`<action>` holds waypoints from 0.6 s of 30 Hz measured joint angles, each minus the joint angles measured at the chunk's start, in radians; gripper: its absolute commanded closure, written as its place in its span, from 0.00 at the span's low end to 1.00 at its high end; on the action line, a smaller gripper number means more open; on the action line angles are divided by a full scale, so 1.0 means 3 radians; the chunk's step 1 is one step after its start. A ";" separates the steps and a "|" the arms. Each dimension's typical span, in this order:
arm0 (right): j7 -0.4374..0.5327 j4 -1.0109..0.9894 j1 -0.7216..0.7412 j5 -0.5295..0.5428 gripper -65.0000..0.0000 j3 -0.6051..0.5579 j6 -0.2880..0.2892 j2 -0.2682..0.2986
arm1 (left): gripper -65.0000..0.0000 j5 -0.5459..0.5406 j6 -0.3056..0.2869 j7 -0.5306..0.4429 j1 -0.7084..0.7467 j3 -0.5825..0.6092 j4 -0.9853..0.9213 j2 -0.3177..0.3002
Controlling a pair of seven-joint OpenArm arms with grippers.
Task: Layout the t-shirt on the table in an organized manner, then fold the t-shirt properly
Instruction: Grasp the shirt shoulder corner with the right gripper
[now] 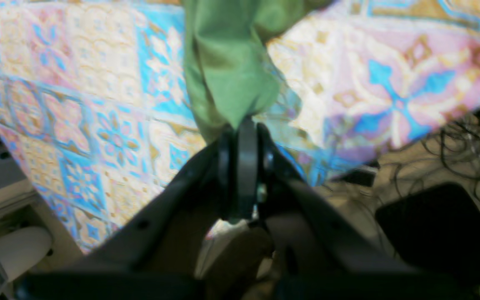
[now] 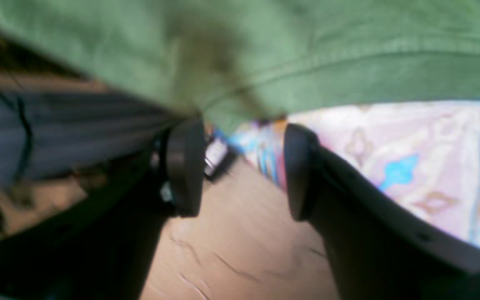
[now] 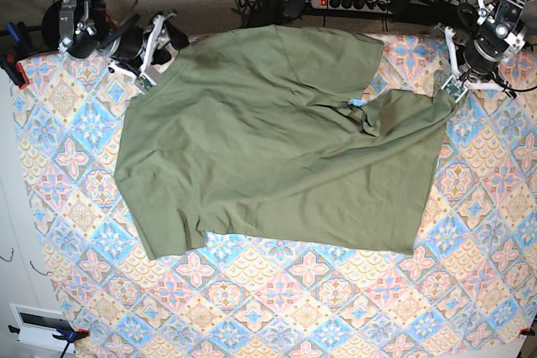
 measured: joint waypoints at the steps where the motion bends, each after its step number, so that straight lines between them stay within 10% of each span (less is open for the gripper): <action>1: 0.0067 0.0048 0.0018 -0.0088 0.54 -0.0079 0.0001 0.0057 | 1.00 -0.0004 0.0000 -0.0020 -0.0014 0.0000 0.0005 0.0001; 18: 0.1062 0.0243 0.0023 -0.2063 0.55 -0.1228 0.0003 0.0360 | 1.00 -0.0006 -0.0003 -0.0017 -0.0022 0.0000 0.0009 0.0001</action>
